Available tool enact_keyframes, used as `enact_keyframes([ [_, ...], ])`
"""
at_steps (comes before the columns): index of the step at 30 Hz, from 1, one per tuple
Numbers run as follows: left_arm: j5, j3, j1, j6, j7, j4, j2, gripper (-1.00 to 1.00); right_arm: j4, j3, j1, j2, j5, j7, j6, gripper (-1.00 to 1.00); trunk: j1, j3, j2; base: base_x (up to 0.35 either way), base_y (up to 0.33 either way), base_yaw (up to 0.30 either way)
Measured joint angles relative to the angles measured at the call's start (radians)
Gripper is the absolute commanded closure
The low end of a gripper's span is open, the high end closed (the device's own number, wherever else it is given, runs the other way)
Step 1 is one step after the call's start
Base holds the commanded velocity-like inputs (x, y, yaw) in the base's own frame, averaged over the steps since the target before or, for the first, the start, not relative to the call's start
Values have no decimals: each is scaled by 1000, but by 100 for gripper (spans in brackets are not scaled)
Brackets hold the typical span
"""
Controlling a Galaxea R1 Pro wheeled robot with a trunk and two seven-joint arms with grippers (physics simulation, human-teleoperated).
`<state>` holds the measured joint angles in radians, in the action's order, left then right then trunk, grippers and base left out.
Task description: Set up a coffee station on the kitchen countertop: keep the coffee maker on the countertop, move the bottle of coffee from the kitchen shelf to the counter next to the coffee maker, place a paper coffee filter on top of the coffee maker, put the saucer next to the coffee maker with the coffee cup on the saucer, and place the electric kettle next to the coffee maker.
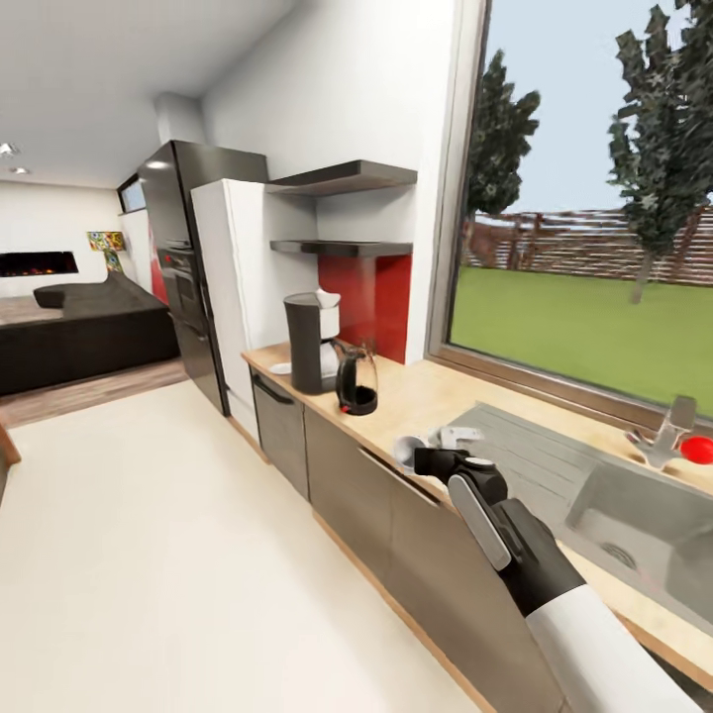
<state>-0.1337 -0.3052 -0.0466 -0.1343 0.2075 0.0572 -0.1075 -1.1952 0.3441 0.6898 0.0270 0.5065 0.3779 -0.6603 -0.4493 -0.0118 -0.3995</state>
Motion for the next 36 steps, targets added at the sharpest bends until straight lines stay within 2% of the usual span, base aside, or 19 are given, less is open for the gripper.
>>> enact_keyframes([
  [36, 0, -2, 0, -3, -6, 0, 0, -100, 5, 0, 0, -1, 0, 0, 0, 100, 0, 0, 0, 244, 242, 280],
])
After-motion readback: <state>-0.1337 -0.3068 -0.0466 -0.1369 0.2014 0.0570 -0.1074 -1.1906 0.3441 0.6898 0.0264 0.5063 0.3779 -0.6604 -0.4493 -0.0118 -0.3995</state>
